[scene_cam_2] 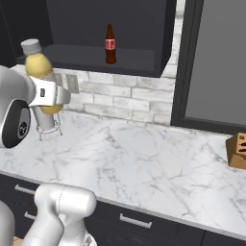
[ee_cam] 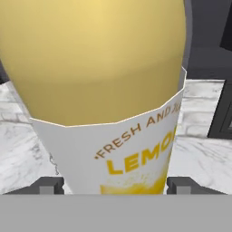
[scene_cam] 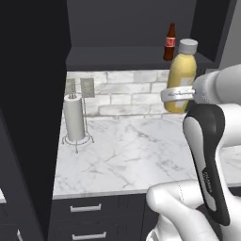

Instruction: Sort all alcoholic drinks to one cabinet, and non-alcoholic drinks to the other.

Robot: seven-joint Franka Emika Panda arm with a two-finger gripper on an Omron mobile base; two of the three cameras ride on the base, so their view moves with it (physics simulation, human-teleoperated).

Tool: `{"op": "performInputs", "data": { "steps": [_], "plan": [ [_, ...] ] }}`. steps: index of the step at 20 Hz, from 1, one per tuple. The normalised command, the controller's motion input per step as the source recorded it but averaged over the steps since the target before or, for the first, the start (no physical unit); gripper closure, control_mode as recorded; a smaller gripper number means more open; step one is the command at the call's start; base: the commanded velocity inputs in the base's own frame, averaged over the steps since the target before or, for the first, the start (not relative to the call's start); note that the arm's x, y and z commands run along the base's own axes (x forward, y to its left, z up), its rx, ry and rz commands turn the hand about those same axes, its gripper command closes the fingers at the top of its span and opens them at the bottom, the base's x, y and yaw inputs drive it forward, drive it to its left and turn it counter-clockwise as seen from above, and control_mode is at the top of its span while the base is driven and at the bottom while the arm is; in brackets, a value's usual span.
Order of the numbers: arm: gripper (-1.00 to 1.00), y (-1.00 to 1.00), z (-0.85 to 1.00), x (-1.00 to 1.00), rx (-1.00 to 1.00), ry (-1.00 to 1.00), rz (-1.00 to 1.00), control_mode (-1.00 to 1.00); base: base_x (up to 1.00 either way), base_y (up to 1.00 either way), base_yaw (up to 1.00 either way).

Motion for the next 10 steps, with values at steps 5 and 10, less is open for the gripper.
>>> {"op": "performInputs", "data": {
  "steps": [5,10],
  "plan": [
    [1.0,0.02,0.24,0.1,0.0,-0.1,0.0,-1.0,0.0,0.0,0.0],
    [1.0,0.06,0.28,0.17,0.0,-0.09,0.0,-1.0,0.0,0.0,0.0]
  ]
}}
